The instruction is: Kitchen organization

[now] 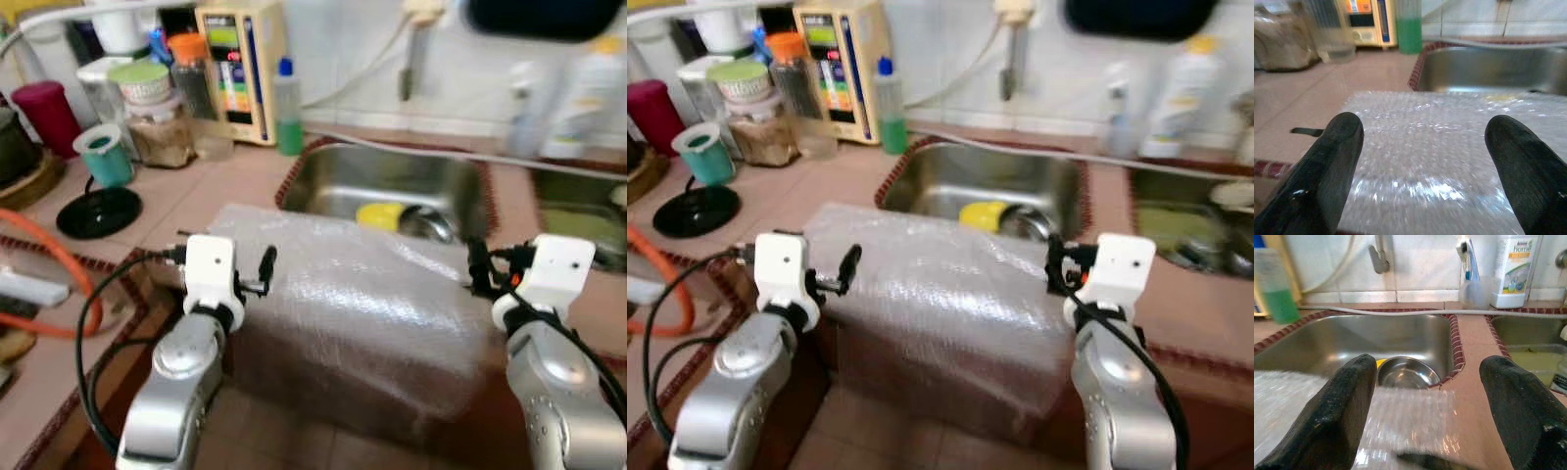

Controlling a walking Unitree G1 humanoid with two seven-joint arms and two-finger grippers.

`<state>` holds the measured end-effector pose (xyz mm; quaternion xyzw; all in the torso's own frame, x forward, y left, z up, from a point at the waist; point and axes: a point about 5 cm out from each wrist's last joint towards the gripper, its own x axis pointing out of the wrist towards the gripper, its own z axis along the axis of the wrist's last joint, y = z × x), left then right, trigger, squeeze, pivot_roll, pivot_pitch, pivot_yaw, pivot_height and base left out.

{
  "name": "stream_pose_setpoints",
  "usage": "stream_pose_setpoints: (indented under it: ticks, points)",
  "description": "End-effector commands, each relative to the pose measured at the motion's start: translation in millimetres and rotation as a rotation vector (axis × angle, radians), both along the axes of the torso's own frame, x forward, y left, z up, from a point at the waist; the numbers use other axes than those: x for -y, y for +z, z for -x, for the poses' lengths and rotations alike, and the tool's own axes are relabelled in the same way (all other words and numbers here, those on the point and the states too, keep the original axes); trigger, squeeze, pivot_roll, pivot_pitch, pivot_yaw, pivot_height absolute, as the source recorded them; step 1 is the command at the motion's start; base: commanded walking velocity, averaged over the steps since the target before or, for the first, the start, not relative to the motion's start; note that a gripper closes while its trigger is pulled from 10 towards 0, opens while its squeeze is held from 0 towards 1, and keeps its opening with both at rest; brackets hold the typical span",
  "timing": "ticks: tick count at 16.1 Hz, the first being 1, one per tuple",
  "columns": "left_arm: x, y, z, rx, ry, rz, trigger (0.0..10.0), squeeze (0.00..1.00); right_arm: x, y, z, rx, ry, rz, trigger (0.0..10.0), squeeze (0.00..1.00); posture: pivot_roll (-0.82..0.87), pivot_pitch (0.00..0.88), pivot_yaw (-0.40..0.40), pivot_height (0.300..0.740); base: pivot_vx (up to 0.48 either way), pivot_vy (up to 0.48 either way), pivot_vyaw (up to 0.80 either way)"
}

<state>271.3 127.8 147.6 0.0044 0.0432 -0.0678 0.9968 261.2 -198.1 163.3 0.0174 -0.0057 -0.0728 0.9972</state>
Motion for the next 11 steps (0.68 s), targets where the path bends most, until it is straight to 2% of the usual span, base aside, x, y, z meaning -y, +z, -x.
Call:
stream_pose_setpoints:
  ticks: [1,10,11]
  points:
    - [-1.1,-0.2,-0.6,-0.001,-0.004,0.005,10.0,0.00,-1.7,2.2,-1.3,0.007,0.011,-0.002,10.0,0.00,-0.02,0.000,0.075,0.740,0.000,0.000,0.00]
    - [5.9,6.4,-4.1,0.031,-0.073,0.090,10.0,0.00,0.2,2.6,-1.0,0.017,-0.004,0.010,10.0,0.00,-0.03,0.000,0.094,0.740,0.000,0.000,0.00]
    - [6.5,5.9,-4.7,0.025,-0.082,0.104,10.0,0.00,-0.3,2.3,-1.5,0.013,0.000,0.014,10.0,0.00,-0.03,0.000,0.100,0.740,0.000,0.000,-0.75]
